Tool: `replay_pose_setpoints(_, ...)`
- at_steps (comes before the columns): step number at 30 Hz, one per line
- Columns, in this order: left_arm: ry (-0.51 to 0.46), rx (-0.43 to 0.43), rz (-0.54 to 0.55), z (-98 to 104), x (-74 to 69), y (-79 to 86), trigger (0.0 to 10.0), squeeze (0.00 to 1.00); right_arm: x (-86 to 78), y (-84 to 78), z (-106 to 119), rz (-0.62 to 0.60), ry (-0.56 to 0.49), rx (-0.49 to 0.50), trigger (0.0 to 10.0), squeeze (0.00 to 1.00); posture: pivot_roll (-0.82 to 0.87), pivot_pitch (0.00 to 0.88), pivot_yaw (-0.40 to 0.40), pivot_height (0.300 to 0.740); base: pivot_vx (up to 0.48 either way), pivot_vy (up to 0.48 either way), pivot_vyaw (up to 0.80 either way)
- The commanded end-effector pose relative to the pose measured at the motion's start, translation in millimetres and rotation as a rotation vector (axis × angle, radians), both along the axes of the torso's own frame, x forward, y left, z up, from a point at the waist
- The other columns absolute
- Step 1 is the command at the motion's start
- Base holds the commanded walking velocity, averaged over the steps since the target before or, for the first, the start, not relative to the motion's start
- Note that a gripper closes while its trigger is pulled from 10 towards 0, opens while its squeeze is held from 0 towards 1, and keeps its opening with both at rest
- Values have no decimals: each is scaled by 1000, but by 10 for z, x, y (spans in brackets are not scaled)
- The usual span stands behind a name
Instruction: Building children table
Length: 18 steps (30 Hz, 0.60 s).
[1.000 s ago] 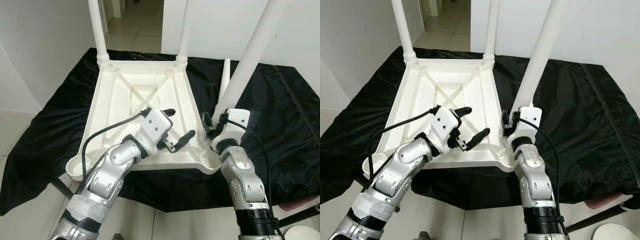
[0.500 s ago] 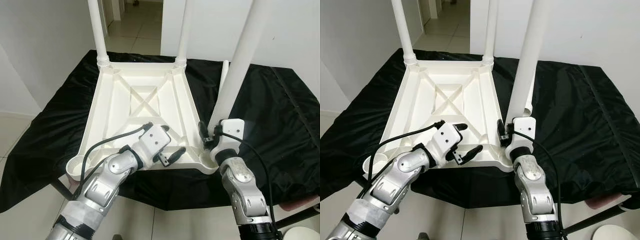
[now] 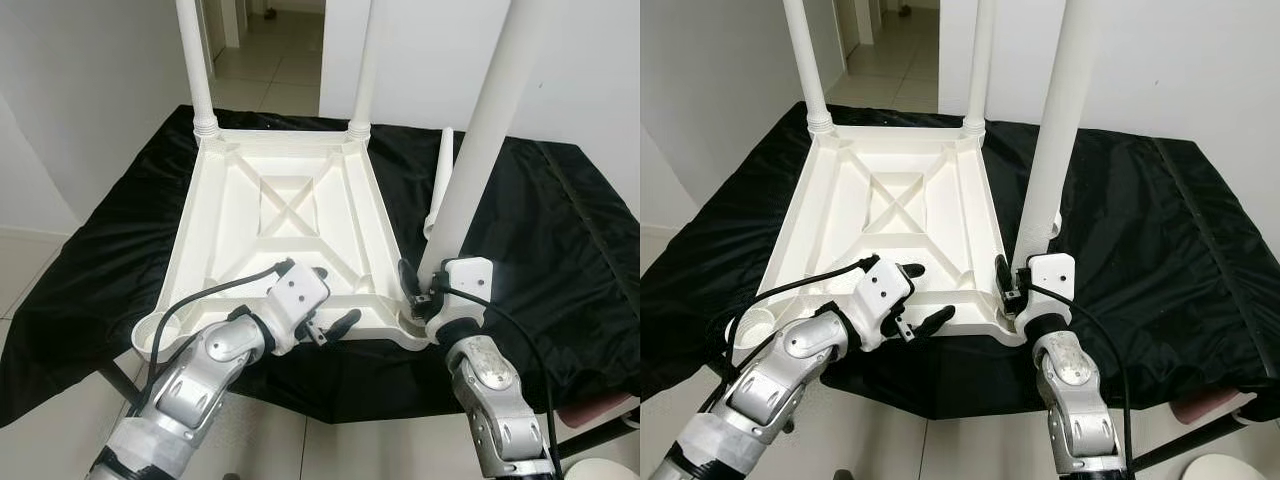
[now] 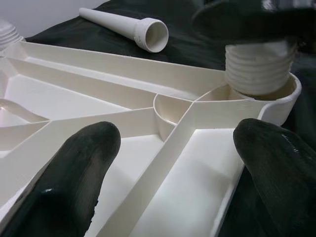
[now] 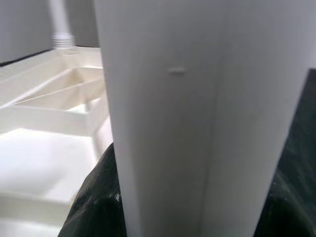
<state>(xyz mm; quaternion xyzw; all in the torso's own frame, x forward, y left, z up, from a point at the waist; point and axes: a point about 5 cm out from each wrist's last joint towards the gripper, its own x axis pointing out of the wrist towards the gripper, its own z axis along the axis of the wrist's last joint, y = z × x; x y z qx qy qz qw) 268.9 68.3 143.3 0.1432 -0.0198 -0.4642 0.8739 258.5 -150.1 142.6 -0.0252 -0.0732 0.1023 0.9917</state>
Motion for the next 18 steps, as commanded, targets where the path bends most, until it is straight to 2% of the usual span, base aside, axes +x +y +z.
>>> replay_pose_setpoints(1,50,29,-188,-22,-115,-61,10000,0,-24,11,-64,26,12,-18,10000,0,25,0,-13,740,0,0,0)
replay_pose_setpoints(7,85,31,-231,-17,-162,-48,10000,0,-74,16,-159,63,18,-63,10000,0,26,0,-8,740,0,0,0)
replay_pose_setpoints(18,168,8,-284,3,-244,-50,10000,0,-94,-113,-286,58,40,-86,10000,0,25,1,-4,740,0,0,0)
